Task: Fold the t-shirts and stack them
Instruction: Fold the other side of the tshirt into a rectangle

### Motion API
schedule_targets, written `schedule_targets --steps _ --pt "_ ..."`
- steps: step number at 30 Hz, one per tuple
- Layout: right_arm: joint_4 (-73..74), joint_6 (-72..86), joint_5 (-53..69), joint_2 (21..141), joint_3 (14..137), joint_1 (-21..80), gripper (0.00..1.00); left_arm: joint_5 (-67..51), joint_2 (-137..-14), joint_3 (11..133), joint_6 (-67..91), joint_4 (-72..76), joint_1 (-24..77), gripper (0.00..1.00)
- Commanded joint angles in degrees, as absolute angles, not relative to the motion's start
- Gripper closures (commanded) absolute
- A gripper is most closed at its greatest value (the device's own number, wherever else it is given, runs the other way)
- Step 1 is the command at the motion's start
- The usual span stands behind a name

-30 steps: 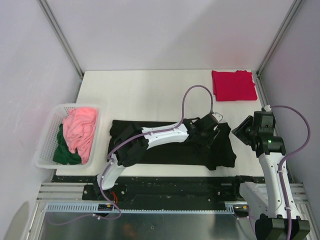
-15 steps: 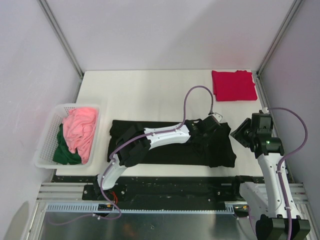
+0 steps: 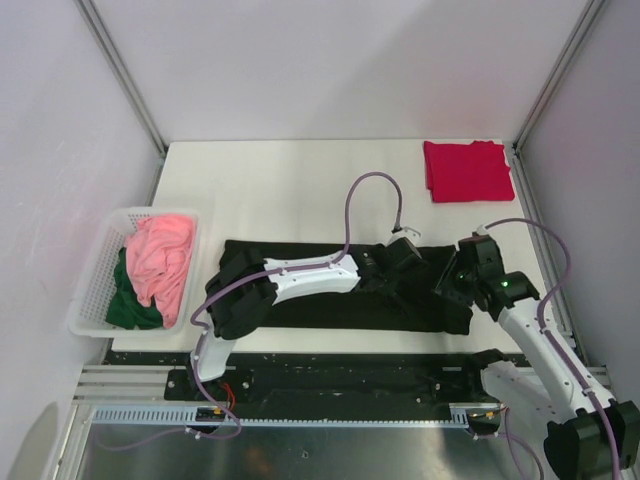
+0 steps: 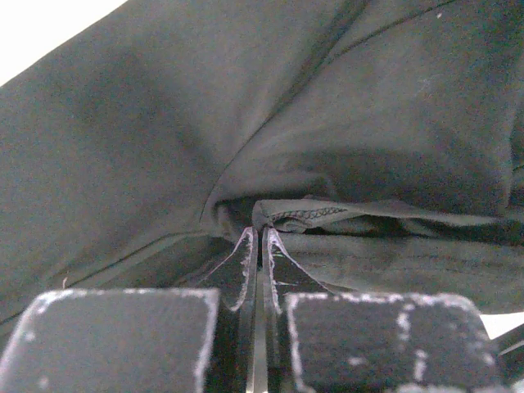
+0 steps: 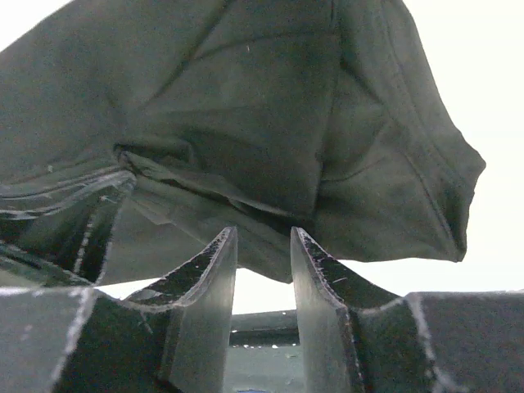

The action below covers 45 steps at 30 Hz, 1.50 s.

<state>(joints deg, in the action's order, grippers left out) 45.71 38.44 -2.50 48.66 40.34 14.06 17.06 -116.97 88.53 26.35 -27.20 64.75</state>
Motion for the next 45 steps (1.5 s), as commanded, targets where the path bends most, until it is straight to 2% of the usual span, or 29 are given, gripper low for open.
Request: schedule_targets --steps 1,6,17,33,37,45 --pt "44.38 43.27 -7.3 48.92 37.99 19.63 0.63 18.83 -112.03 85.68 29.44 -25.12 64.45 0.98" --pt "46.52 48.03 -12.16 49.12 37.44 24.58 0.62 17.6 -110.5 83.0 30.99 -24.24 64.18 0.98" --pt "46.35 52.89 -14.06 51.41 35.52 25.05 0.6 16.02 -109.42 79.68 32.43 -22.57 64.1 0.98" --pt "44.52 55.59 -8.21 48.14 31.12 25.71 0.61 15.78 -108.07 77.83 33.12 -22.31 63.99 0.97" --pt "44.74 56.45 -7.72 46.83 31.14 27.07 0.69 15.77 -107.58 77.02 33.6 -22.11 64.0 0.97" --pt "43.22 56.79 -6.0 46.15 31.29 29.5 0.97 15.5 -106.05 74.53 35.4 -21.54 64.03 0.95"
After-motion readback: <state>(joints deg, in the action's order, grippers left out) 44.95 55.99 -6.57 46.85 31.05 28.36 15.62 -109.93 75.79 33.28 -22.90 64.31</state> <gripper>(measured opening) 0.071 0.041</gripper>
